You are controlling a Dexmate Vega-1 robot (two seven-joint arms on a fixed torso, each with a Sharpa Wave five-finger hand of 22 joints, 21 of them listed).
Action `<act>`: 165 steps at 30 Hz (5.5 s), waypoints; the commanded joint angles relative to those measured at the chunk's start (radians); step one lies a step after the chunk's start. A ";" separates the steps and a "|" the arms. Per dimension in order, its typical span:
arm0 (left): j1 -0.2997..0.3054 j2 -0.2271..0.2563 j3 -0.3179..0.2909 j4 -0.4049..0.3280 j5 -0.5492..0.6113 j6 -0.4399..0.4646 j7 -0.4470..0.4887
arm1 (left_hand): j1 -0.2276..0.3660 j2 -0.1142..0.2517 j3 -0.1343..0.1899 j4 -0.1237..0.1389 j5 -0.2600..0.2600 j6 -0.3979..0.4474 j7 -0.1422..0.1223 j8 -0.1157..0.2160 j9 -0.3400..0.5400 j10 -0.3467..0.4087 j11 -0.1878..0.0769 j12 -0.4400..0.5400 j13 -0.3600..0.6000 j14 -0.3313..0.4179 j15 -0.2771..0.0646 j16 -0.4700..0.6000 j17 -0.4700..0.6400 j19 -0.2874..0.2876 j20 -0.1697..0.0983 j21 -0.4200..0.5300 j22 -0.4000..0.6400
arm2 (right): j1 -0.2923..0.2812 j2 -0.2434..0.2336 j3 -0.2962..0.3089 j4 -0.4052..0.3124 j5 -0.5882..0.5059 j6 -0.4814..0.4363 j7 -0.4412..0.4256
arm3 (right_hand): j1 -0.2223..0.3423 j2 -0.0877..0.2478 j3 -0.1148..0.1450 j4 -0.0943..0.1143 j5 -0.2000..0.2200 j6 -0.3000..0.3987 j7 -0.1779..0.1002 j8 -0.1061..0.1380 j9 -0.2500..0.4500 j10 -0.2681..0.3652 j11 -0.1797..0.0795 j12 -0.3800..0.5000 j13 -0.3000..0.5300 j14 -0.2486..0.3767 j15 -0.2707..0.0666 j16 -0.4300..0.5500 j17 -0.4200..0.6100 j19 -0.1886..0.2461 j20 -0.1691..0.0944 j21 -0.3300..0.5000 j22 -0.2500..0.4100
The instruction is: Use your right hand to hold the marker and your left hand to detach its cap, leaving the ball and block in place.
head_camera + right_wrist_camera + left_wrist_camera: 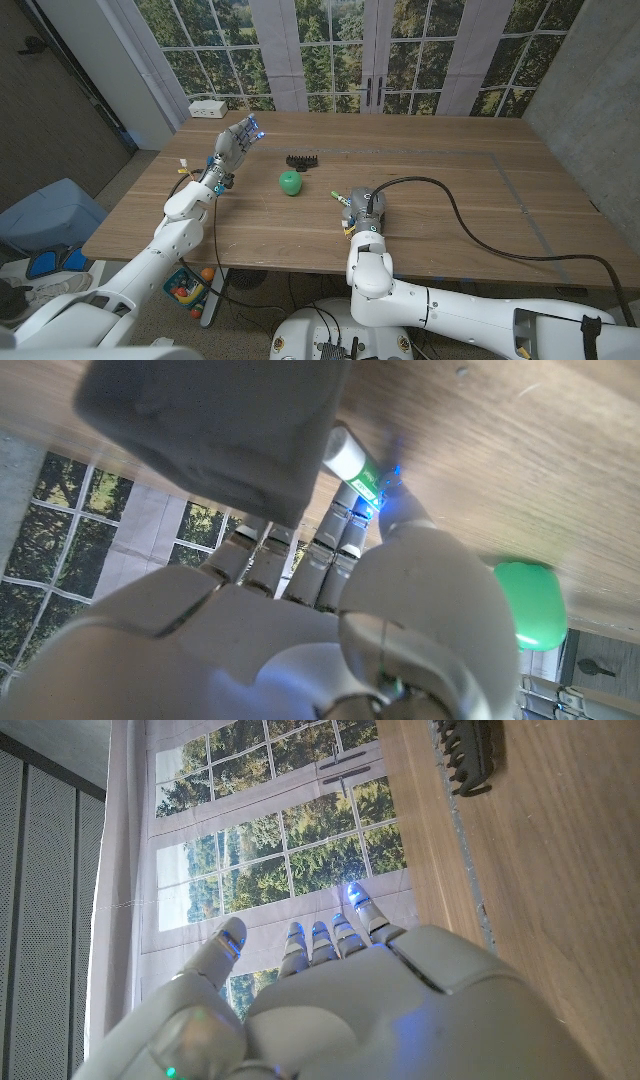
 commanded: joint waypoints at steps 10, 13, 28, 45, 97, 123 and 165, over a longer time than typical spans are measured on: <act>-0.005 0.010 0.008 -0.013 0.016 0.010 0.019 | 0.012 0.049 0.001 -0.043 -0.001 0.015 0.001 0.005 0.003 0.011 -0.002 0.005 0.003 0.013 -0.007 -0.003 -0.008 0.011 0.005 -0.012 0.001 | -0.104 -0.008 0.145 0.044 0.071 0.162 -0.239 | 0.063 0.012 -0.027 0.026 0.020 0.095 -0.061 0.043 0.026 0.095 -0.036 -0.005 0.015 0.148 -0.180 0.068 0.059 0.039 -0.069 0.034 0.009; -0.008 0.009 0.010 -0.013 0.016 0.011 0.017 | 0.019 0.049 0.001 -0.054 -0.002 0.018 0.001 0.006 0.002 0.018 0.001 0.007 0.003 0.017 -0.003 -0.003 -0.008 0.015 0.007 -0.016 0.001 | -0.132 -0.023 0.179 0.034 0.073 0.228 -0.289 | 0.066 0.012 -0.042 0.031 0.032 0.087 -0.065 0.052 0.045 0.086 -0.037 -0.005 0.030 0.180 -0.179 0.090 0.089 0.063 -0.079 0.055 0.016; -0.024 0.028 0.026 -0.015 0.040 0.040 0.023 | 0.073 -0.007 -0.027 -0.184 -0.027 0.060 -0.006 0.010 0.003 0.094 0.012 0.023 0.006 0.101 0.019 0.008 -0.008 0.085 0.048 -0.050 0.003 | -0.244 -0.087 0.332 0.061 0.033 0.635 -0.516 | 0.094 0.025 -0.116 0.058 0.108 0.042 -0.062 0.114 0.167 0.068 -0.038 0.015 0.188 0.334 -0.179 0.143 0.400 0.122 -0.144 0.289 0.081; -0.021 0.076 0.047 -0.071 0.136 0.025 0.104 | 0.236 -0.115 -0.076 -0.206 -0.029 0.216 -0.052 0.032 0.010 0.255 0.022 0.045 0.018 0.367 -0.012 0.052 0.005 0.277 0.058 -0.064 0.018 | -0.260 -0.085 0.400 0.091 -0.075 0.755 -0.516 | 0.108 0.025 -0.172 0.075 0.155 0.045 -0.062 0.120 0.184 0.076 -0.041 -0.028 0.310 0.371 -0.177 0.028 0.611 0.031 -0.156 0.493 0.030; -0.072 0.264 0.141 -0.272 0.352 0.050 0.033 | 0.498 -0.262 -0.279 -0.190 0.019 0.395 -0.116 0.021 0.016 0.465 -0.022 0.059 0.032 0.506 -0.082 0.093 0.011 0.366 0.045 -0.004 0.044 | -0.212 -0.080 0.450 0.140 -0.218 0.937 -0.466 | 0.190 0.033 -0.302 0.121 0.199 0.084 -0.063 0.065 0.201 0.134 -0.040 -0.163 0.385 0.396 -0.176 -0.066 0.618 -0.086 -0.152 0.688 0.001; -0.079 0.249 0.171 -0.302 0.363 0.041 -0.003 | 0.522 -0.208 -0.286 -0.164 0.033 0.433 -0.092 0.024 0.017 0.531 -0.020 0.060 0.028 0.619 -0.111 0.105 0.009 0.417 0.033 0.019 0.041 | -0.224 -0.088 0.458 0.116 -0.256 0.975 -0.479 | 0.230 0.038 -0.349 0.154 0.192 0.107 -0.064 0.032 0.188 0.156 -0.039 -0.195 0.387 0.393 -0.177 -0.069 0.618 -0.096 -0.151 0.700 -0.001; -0.109 0.221 0.208 -0.300 0.424 0.032 0.016 | 0.623 -0.138 -0.299 -0.173 0.012 0.532 -0.071 0.037 0.021 0.671 -0.055 0.080 0.031 0.762 -0.170 0.162 0.026 0.514 -0.011 0.079 0.046 | -0.187 -0.077 0.451 0.146 -0.275 1.028 -0.474 | 0.296 0.043 -0.406 0.223 0.187 0.120 -0.065 0.009 0.198 0.166 -0.039 -0.209 0.393 0.392 -0.177 -0.073 0.618 -0.105 -0.150 0.702 -0.002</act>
